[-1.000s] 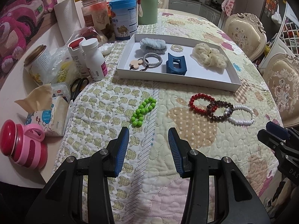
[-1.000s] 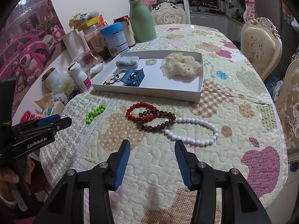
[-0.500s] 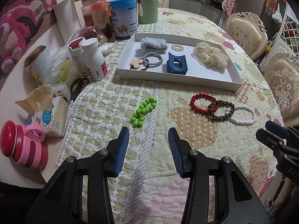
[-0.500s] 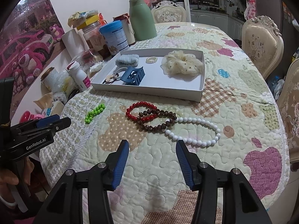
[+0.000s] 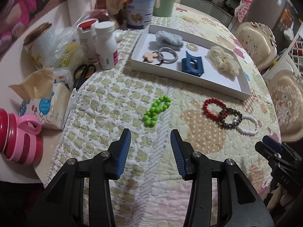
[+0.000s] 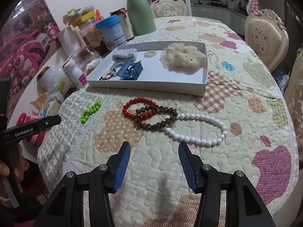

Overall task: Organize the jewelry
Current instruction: 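Grasp the green beaded bracelet with the left tool while the right tool grasps the brown bead bracelet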

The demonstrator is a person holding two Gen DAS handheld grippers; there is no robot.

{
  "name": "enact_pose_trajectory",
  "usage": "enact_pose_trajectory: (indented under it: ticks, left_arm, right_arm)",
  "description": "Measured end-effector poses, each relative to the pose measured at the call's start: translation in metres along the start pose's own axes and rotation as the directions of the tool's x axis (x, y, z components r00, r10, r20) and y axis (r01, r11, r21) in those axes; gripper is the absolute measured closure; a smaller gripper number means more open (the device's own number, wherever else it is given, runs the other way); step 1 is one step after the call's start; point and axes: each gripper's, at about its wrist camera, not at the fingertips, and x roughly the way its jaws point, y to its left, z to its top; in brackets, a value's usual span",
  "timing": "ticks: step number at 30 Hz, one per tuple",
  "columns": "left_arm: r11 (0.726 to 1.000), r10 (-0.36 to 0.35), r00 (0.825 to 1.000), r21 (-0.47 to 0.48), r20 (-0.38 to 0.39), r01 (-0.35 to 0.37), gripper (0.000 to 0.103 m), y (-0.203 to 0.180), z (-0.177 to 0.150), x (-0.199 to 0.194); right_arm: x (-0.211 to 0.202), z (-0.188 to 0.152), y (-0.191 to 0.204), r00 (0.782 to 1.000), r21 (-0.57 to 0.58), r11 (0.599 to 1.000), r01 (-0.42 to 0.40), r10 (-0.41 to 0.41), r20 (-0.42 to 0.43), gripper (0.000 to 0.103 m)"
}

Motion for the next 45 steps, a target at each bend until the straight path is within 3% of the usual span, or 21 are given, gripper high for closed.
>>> enact_pose_trajectory:
  ticks: [9,18,26,29,31,32,34,37,38,45]
  left_arm:
    - [0.999,-0.049,0.998,-0.02,-0.043,0.048,0.054,0.011,0.015,0.02]
    - [0.994,-0.022,0.996,0.105,-0.084,0.031,0.051,-0.013,0.03,0.057]
    - [0.988,0.006,0.994,0.156,-0.112,0.012,0.051,-0.017,0.045,0.086]
    - [0.985,-0.012,0.992,0.17,-0.126,0.034,0.051,-0.016,0.048,0.094]
    - [0.983,-0.031,0.99,0.176,-0.136,0.055,0.057,-0.016,0.048,0.098]
    - [0.982,-0.042,0.989,0.175,-0.14,0.066,0.074,-0.015,0.047,0.1]
    - [0.98,-0.029,0.991,0.193,-0.127,0.053,0.086,-0.016,0.048,0.101]
    - [0.981,-0.064,0.988,0.17,-0.141,0.088,0.088,-0.012,0.049,0.099]
    - [0.982,-0.091,0.986,0.154,-0.142,0.112,0.095,-0.009,0.051,0.095]
    - [0.978,-0.142,0.985,0.139,-0.098,0.154,0.095,-0.006,0.059,0.06]
  right_arm:
    - [0.016,0.014,-0.011,1.0,0.037,0.999,-0.001,0.001,0.005,0.053]
    - [0.042,0.037,-0.018,1.0,0.019,0.999,0.029,-0.029,-0.001,0.053]
    - [0.079,0.057,-0.025,0.996,-0.031,0.998,0.059,-0.061,-0.062,0.066]
    - [0.092,0.057,-0.025,0.994,-0.058,0.997,0.054,-0.059,-0.089,0.075]
    - [0.095,0.055,-0.022,0.995,-0.079,0.996,0.046,-0.052,-0.086,0.089]
    - [0.095,0.054,-0.02,0.995,-0.089,0.995,0.045,-0.052,-0.08,0.092]
    - [0.093,0.054,-0.019,0.996,-0.088,0.995,0.042,-0.049,-0.078,0.092]
    - [0.08,0.055,-0.017,0.999,-0.064,0.998,0.009,-0.012,-0.046,0.092]
    - [0.075,0.056,-0.015,0.999,-0.061,0.998,0.0,-0.002,-0.032,0.092]
    - [0.02,0.068,0.001,0.992,-0.052,0.997,-0.065,0.07,0.108,0.092]
